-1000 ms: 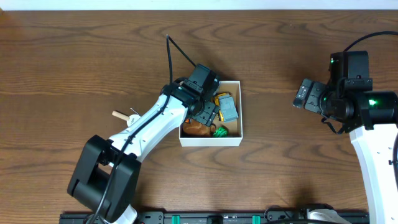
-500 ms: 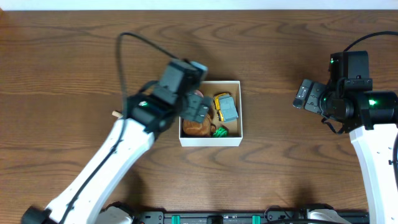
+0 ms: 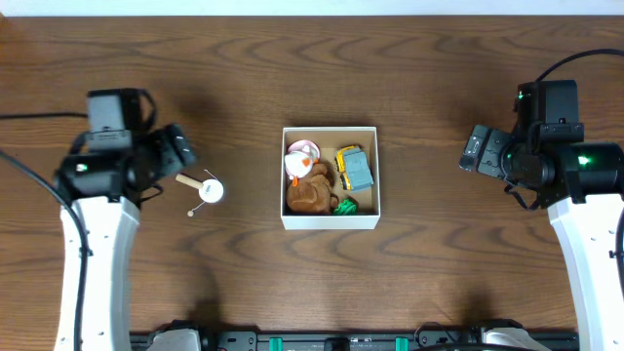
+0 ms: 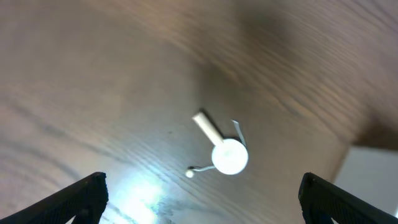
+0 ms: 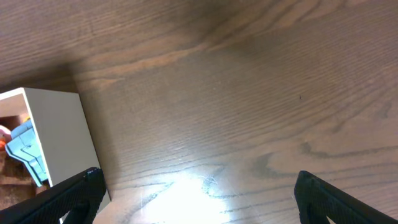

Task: Pack container
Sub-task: 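Move the left gripper back toward the white wind-up toy, then close the left gripper on the white wind-up toy's stem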

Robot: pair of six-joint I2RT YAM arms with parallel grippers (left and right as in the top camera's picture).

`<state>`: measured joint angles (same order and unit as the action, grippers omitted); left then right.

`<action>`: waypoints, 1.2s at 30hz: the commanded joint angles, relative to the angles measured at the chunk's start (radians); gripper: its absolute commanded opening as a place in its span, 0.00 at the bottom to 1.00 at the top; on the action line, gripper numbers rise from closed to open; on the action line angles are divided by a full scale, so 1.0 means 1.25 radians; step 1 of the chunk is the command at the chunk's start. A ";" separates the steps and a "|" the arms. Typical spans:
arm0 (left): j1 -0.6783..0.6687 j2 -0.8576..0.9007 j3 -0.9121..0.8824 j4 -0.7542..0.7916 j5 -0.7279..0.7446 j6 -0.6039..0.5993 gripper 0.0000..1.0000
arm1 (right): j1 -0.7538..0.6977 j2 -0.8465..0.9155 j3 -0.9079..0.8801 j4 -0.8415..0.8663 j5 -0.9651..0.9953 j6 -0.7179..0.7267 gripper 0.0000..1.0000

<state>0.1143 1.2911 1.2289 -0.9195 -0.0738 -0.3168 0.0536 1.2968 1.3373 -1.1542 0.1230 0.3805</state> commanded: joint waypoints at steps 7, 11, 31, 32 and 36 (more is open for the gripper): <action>0.025 0.171 -0.036 0.022 0.053 -0.195 0.98 | -0.006 -0.001 -0.005 0.010 0.000 -0.019 0.99; 0.027 0.274 -0.036 0.068 0.053 -0.311 0.98 | -0.006 -0.001 -0.005 0.006 0.000 -0.019 0.99; 0.031 0.524 -0.036 0.204 0.114 -0.323 0.98 | -0.006 -0.001 -0.005 -0.007 0.000 -0.025 0.99; 0.032 0.531 -0.036 0.205 0.114 -0.323 0.98 | -0.006 -0.001 -0.005 -0.008 0.000 -0.025 0.99; 0.034 0.541 -0.036 0.204 0.114 -0.323 0.99 | -0.006 -0.001 -0.005 -0.007 0.000 -0.024 0.99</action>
<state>0.1486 1.9255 1.1919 -0.6689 0.0650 -0.7105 0.0536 1.2968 1.3373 -1.1622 0.1230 0.3664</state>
